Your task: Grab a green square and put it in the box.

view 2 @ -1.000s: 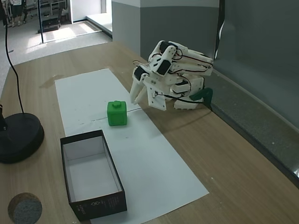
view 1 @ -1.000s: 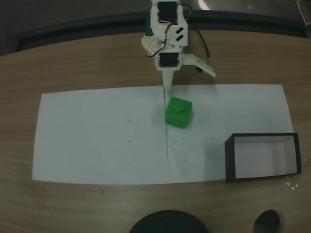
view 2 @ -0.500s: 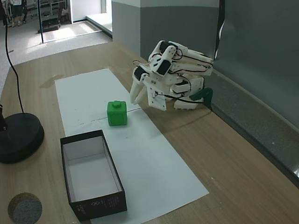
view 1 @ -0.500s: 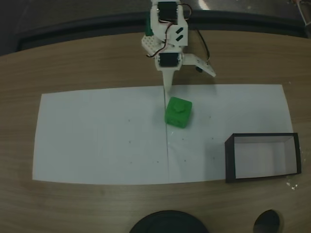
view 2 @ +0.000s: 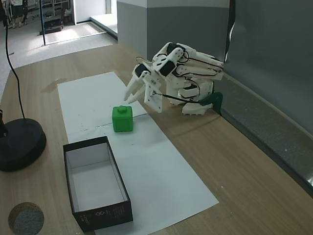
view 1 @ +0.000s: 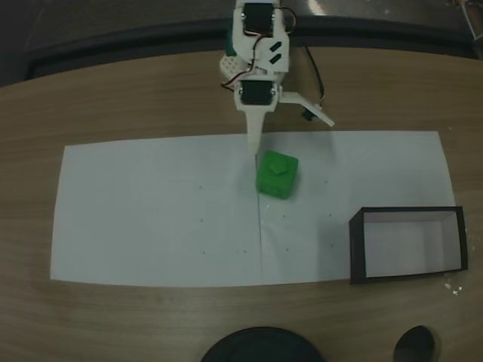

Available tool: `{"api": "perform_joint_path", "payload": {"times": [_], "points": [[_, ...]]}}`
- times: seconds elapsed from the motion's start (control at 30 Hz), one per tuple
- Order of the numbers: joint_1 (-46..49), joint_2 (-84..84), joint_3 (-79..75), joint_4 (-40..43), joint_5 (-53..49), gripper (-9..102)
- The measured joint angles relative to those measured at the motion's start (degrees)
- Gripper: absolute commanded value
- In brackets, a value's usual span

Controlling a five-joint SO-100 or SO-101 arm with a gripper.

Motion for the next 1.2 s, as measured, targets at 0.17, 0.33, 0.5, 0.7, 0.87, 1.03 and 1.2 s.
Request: {"api": "perform_joint_path", "payload": {"times": [0.17, 0.33, 0.5, 0.7, 0.87, 1.03, 1.2], "points": [[2.2, 0.0, -4.3, -5.6, 0.1, 20], [1.8, -0.3, -10.6, -5.8, 0.0, 22], [-1.6, -6.6, -16.6, -0.7, 0.3, 34], [-3.0, -26.5, -31.0, 6.6, 0.3, 35], [-3.0, -48.2, -50.4, 18.9, 0.3, 35], [-5.4, -70.0, -70.3, 34.6, 0.3, 35], [-7.8, -84.0, -76.3, 37.9, 1.5, 35]]}}
